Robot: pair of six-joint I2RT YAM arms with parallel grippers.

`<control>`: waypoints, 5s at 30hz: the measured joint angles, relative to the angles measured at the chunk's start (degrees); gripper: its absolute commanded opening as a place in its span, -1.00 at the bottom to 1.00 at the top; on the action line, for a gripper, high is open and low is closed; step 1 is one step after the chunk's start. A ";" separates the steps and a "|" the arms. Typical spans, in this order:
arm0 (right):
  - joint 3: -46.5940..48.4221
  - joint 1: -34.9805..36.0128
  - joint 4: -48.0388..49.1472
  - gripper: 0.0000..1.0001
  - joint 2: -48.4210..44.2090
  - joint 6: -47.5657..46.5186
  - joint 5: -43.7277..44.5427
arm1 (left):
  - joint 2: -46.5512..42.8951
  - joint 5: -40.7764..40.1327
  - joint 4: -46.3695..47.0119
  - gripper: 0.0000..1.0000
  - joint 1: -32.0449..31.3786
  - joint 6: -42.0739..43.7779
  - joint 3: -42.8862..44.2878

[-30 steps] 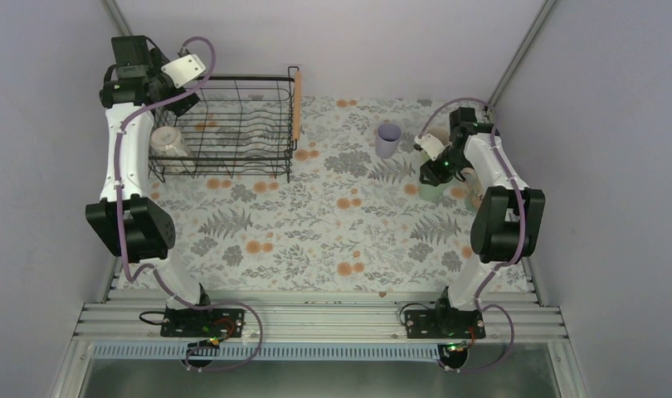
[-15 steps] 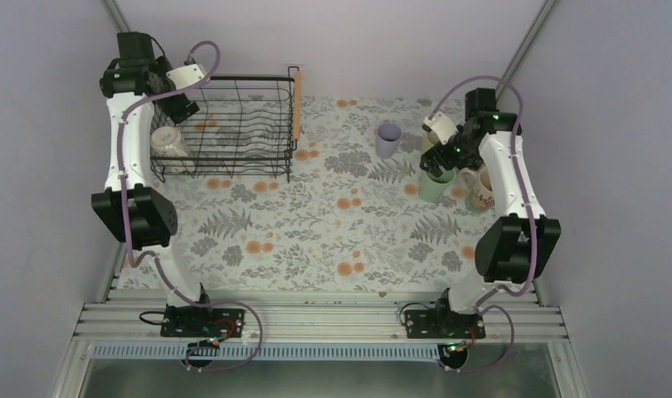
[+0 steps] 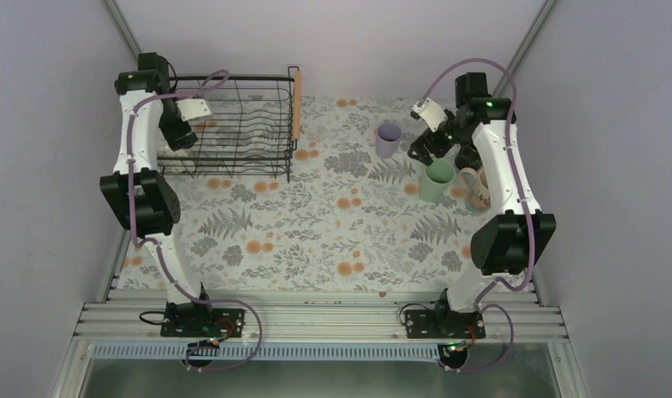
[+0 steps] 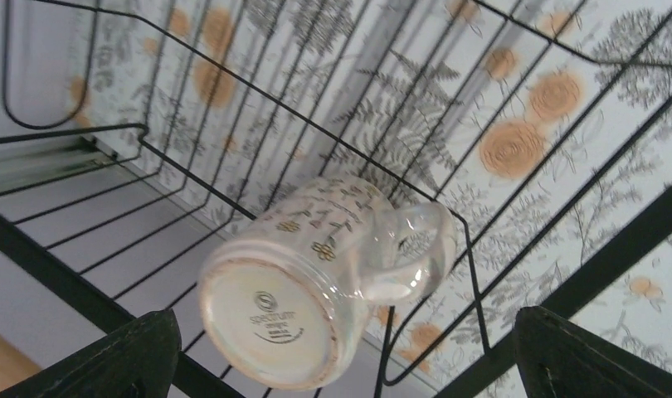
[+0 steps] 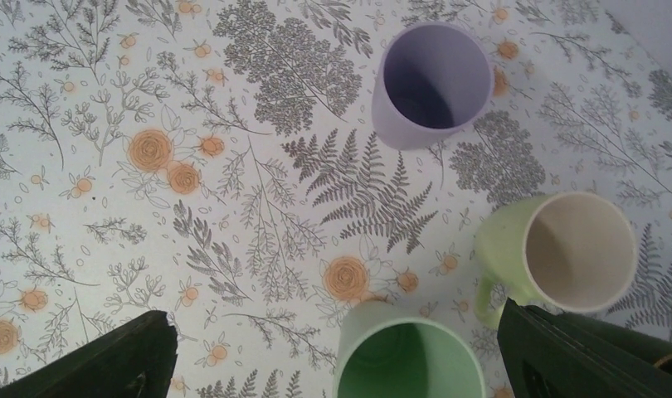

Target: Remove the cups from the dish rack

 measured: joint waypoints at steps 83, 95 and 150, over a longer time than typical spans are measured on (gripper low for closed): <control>-6.01 2.69 3.72 1.00 4.35 0.55 -2.25 | 14.95 -8.20 22.64 -0.11 -2.05 22.88 -3.56; -6.19 2.34 3.82 1.00 3.37 0.37 -3.37 | 18.16 -9.31 17.70 -0.44 -2.62 19.78 3.10; 24.48 7.21 2.29 1.00 15.98 0.72 -44.61 | -8.37 41.00 33.66 -0.83 -27.74 -33.22 11.47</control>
